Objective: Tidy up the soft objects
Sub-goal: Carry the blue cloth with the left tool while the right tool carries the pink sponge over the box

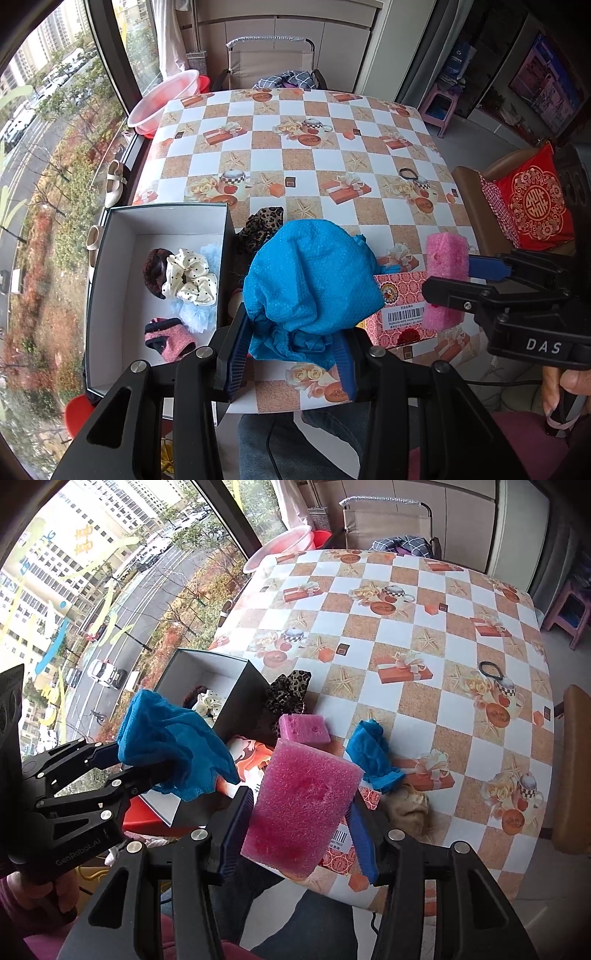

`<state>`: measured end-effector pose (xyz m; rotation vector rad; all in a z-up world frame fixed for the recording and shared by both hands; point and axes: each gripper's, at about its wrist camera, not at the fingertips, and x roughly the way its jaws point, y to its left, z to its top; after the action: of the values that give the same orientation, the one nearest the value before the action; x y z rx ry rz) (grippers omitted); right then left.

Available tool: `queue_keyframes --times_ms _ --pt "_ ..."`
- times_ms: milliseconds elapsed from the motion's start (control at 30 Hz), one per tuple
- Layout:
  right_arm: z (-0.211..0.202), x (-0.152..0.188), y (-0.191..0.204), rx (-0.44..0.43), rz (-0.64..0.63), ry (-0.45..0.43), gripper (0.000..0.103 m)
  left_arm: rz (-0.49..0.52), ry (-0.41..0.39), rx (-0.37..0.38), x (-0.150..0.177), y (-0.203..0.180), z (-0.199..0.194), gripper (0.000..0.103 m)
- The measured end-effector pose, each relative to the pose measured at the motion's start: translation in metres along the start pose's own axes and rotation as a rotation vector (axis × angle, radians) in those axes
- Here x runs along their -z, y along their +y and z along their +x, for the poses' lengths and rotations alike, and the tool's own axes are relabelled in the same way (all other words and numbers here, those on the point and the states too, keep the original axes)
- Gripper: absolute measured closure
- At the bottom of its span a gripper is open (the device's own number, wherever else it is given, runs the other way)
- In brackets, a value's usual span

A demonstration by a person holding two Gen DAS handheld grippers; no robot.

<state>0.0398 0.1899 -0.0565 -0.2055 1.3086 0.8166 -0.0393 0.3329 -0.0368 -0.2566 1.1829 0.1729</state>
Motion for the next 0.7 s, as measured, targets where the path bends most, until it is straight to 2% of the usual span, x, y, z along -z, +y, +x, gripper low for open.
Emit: queue_keyframes --times_ms 200,467,700 --pt "0.001 -0.002 0.005 0.013 -0.009 -0.017 0.051 -0.008 -0.009 -0.005 0.001 0.007 -0.002 0.058" --pt "-0.001 0.012 0.008 0.012 -0.023 0.017 0.051 -0.044 -0.015 -0.008 0.009 0.008 -0.011 0.058" --pt "-0.008 0.006 0.009 -0.005 0.003 -0.021 0.051 -0.053 -0.017 -0.016 0.017 0.012 -0.015 0.058"
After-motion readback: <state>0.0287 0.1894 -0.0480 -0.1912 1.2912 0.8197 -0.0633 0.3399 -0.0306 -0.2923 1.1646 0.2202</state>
